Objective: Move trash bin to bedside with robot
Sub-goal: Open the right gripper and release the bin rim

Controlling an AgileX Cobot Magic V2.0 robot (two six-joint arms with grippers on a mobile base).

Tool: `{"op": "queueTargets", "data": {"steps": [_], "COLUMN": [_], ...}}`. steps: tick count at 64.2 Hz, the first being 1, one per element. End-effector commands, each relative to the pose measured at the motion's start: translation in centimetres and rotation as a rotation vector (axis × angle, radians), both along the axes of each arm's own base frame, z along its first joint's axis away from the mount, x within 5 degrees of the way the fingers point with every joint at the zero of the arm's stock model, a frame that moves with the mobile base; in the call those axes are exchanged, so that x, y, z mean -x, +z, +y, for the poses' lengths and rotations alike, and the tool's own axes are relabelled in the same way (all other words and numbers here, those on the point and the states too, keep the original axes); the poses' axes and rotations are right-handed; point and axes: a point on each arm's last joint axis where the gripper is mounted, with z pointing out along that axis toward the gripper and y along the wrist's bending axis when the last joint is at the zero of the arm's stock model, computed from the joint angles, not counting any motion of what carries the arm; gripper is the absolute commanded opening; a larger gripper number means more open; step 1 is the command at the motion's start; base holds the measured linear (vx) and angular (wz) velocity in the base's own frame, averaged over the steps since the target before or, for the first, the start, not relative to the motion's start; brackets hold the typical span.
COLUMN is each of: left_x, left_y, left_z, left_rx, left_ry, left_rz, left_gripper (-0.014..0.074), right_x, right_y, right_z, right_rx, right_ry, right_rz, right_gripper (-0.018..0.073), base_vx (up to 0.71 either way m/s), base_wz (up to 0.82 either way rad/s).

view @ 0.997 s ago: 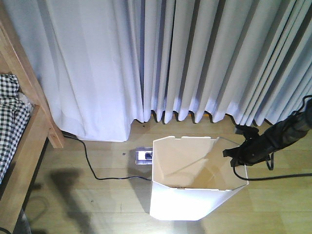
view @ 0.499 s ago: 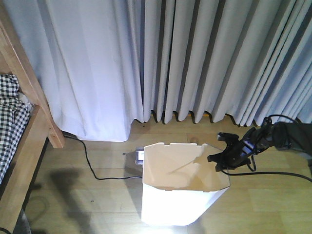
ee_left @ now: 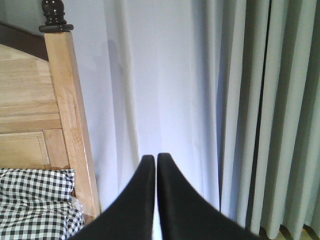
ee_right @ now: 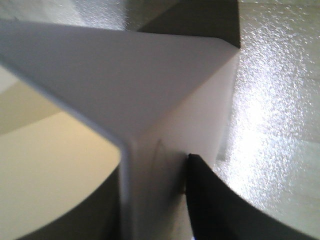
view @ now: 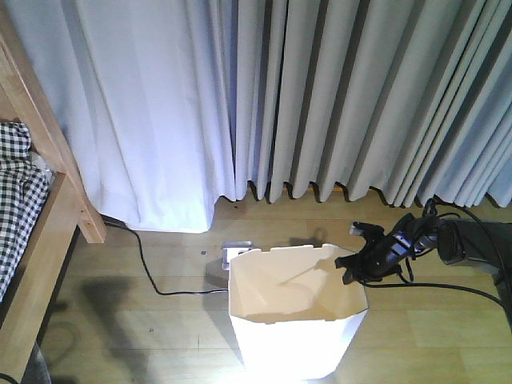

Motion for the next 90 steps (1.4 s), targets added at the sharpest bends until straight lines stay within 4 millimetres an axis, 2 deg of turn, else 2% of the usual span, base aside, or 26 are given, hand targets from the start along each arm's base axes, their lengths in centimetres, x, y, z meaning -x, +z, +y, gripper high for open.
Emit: {"op": "queueTargets", "data": {"steps": [1, 17, 28, 47, 51, 62, 69, 75, 83, 90], "left_x": [0.1, 0.1, 0.1, 0.1, 0.1, 0.1, 0.1, 0.1, 0.1, 0.1], "left_y": [0.4, 0.4, 0.4, 0.4, 0.4, 0.4, 0.4, 0.4, 0.4, 0.4], "left_z": [-0.1, -0.1, -0.1, -0.1, -0.1, -0.1, -0.1, -0.1, -0.1, -0.1], "left_rx": [0.022, 0.022, 0.022, 0.022, 0.022, 0.022, 0.022, 0.022, 0.022, 0.022], "left_ry": [-0.009, -0.009, -0.009, -0.009, -0.009, -0.009, -0.009, -0.009, -0.009, -0.009], "left_rz": [-0.078, -0.078, -0.078, -0.078, -0.078, -0.078, -0.078, -0.078, -0.078, -0.078], "left_gripper": [-0.0006, -0.0006, -0.0006, -0.0006, -0.0006, -0.0006, -0.0006, -0.0006, -0.0006, -0.0006], "right_x": [-2.9, -2.8, -2.5, -2.3, -2.7, -3.0, -1.7, -0.8, 1.8, 3.8], "right_y": [3.5, 3.4, 3.2, 3.2, 3.8, 6.1, 8.3, 11.5, 15.8, 20.3], "right_z": [-0.1, -0.5, -1.5, -1.6, -1.7, -2.3, -2.5, -2.7, -3.1, -3.3], "right_rx": [-0.016, 0.011, 0.104, 0.110, 0.113, 0.126, 0.176, 0.220, 0.294, 0.350], "right_ry": [-0.011, -0.001, 0.007, 0.013, 0.015, -0.022, -0.048, -0.089, -0.122, -0.102], "right_rz": [-0.081, -0.074, -0.034, -0.019, -0.032, -0.047, -0.091, -0.170, -0.244, -0.322], "right_gripper": [0.0320, 0.0418, 0.0482, 0.0477, 0.0477, 0.0477, 0.0477, 0.0477, 0.0477, 0.0477], "base_vx": [0.00, 0.00, 0.00, 0.00, 0.00, 0.00, 0.00, 0.00, 0.00, 0.00], "base_wz": [0.00, 0.00, 0.00, 0.00, 0.00, 0.00, 0.00, 0.00, 0.00, 0.00]}}
